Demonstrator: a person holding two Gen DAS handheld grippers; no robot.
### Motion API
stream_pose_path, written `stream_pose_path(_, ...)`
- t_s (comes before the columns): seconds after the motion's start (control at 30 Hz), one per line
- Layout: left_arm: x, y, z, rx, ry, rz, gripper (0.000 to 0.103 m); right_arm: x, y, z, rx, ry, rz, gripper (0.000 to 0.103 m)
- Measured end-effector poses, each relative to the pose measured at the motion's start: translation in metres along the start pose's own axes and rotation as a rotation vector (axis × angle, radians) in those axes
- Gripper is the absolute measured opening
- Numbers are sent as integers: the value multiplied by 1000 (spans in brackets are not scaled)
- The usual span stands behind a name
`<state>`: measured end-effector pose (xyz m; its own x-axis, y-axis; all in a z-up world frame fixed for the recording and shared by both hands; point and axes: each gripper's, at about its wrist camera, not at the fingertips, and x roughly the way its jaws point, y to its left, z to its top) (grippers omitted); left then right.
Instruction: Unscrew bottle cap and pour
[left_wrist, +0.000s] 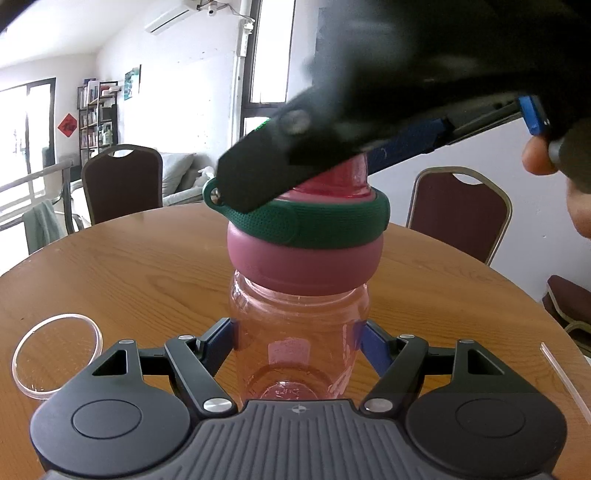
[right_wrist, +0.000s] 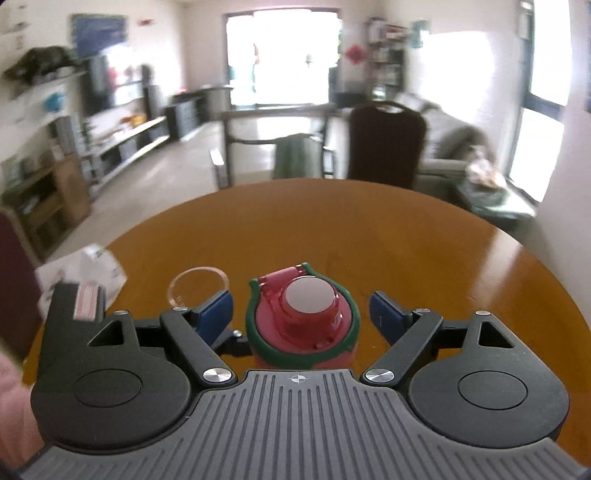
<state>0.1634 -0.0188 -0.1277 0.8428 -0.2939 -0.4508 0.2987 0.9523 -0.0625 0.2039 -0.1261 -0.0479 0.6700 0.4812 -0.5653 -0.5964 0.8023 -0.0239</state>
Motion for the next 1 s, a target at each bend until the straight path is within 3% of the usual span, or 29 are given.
stream_pose_path(0.17,3,1,0,4,-2,4,72,4,7,-1,85,48,-86,85)
stream_pose_path(0.23,4,1,-1,5,-3,6,72,6,11,-1,81,54,-101,74)
stream_pose_path(0.3,5,3,-1,1,-3,6,72,9,11,0,39,63,-108,73)
stream_pose_path(0.4,6,6,-1,-4,-3,-1,72,10,6,2,-2,73,-60,72)
stream_pose_path(0.47,4,7,-2,-3,-3,-7,72,6,-7,3,-22,53,16,72)
stream_pose_path(0.63,4,4,-3,8,0,-4,72,-10,-23,16,-79,-7,59,72)
stream_pose_path(0.8,4,3,-3,10,4,1,72,-21,-52,20,-1,-50,0,72)
stream_pose_path(1.0,3,1,-3,9,5,12,72,-6,-84,-4,101,-16,-65,72)
